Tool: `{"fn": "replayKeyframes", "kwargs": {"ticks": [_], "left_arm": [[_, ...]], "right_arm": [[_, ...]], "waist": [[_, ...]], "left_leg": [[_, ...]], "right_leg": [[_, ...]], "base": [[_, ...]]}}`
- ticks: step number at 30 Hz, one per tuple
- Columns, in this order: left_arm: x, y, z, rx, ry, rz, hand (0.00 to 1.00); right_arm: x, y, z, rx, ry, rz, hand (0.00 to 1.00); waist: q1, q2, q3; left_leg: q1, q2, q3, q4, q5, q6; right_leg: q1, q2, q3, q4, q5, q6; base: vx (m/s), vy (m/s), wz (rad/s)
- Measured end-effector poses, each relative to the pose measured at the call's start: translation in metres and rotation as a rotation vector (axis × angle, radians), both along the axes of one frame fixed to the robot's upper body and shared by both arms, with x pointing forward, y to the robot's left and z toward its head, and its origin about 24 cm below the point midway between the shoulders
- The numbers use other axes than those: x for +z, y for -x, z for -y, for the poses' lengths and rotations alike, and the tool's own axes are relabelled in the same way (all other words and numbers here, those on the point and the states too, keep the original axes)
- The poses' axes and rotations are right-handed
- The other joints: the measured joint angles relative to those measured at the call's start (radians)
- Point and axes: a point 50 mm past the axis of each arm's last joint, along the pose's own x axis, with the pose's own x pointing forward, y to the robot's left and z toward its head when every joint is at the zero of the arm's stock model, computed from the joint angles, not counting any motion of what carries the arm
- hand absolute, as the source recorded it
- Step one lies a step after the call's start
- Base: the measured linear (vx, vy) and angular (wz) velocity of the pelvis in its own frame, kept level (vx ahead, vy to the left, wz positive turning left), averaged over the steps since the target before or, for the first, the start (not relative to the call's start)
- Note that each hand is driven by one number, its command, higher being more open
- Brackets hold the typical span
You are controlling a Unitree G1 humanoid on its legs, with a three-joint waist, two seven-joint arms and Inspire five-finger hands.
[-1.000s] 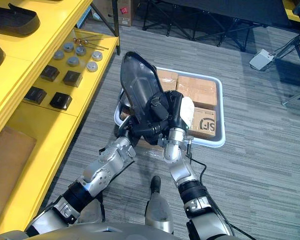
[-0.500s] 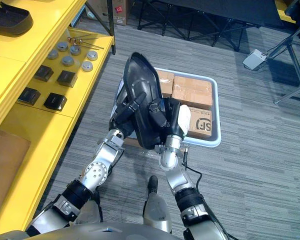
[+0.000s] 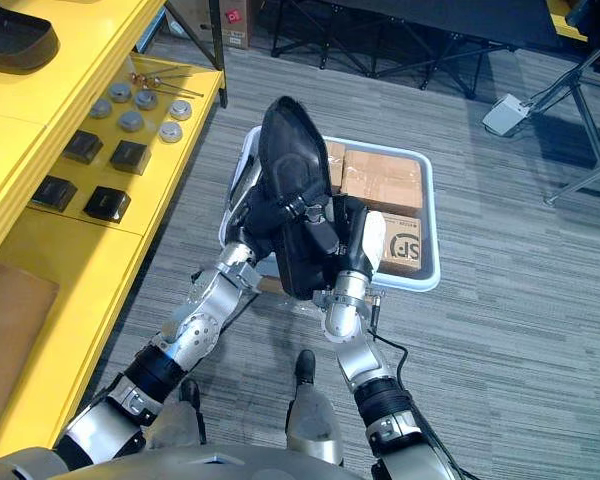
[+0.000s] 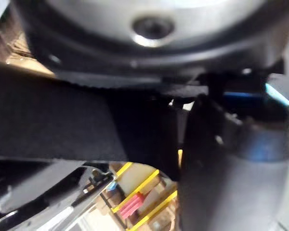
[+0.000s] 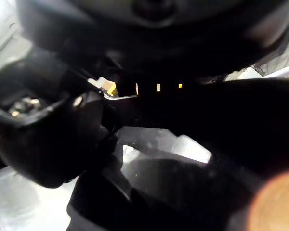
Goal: Walk over and take three plastic housings, then place them on the shelf
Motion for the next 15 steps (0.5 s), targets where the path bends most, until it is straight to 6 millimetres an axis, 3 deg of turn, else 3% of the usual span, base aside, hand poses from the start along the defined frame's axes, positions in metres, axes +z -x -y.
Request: {"fn": "replayKeyframes", "kwargs": {"ticks": [6, 7, 13, 15], "left_arm": [[0.003, -0.002, 0.002, 0.008, -0.172, 0.080, 1.00], [0.002, -0.002, 0.001, 0.009, -0.195, 0.083, 0.00], [-0.002, -0.004, -0.003, 0.010, -0.266, 0.075, 0.00], [-0.009, -0.009, -0.018, 0.074, -0.322, 0.039, 0.00]], "right_arm": [[0.000, 0.000, 0.002, -0.007, -0.012, -0.006, 0.00], [0.000, 0.000, 0.004, -0.008, -0.013, -0.007, 0.00], [0.000, -0.001, 0.010, -0.010, 0.004, -0.009, 0.00], [0.004, 0.001, 0.000, 0.053, 0.032, 0.007, 0.00]], "waist": [[-0.012, 0.000, 0.000], [-0.016, 0.000, 0.000], [-0.025, 0.002, 0.000], [-0.034, 0.007, 0.002]], "left_leg": [[0.000, 0.000, 0.001, 0.002, -0.001, 0.000], [0.000, 0.000, 0.002, 0.003, -0.001, -0.001], [-0.013, -0.001, 0.006, 0.005, -0.001, -0.001], [-0.016, -0.001, 0.005, 0.006, -0.001, -0.001]], "right_leg": [[0.000, 0.000, 0.003, -0.001, 0.000, 0.000], [-0.001, 0.000, 0.004, -0.001, 0.001, 0.000], [-0.016, 0.000, 0.009, -0.001, 0.005, -0.001], [-0.018, 0.000, 0.008, -0.002, 0.007, -0.001]], "base": [[0.00, 0.000, 0.00], [0.00, 0.000, 0.00], [0.00, 0.000, -0.02], [0.00, 0.000, 0.00]]}}
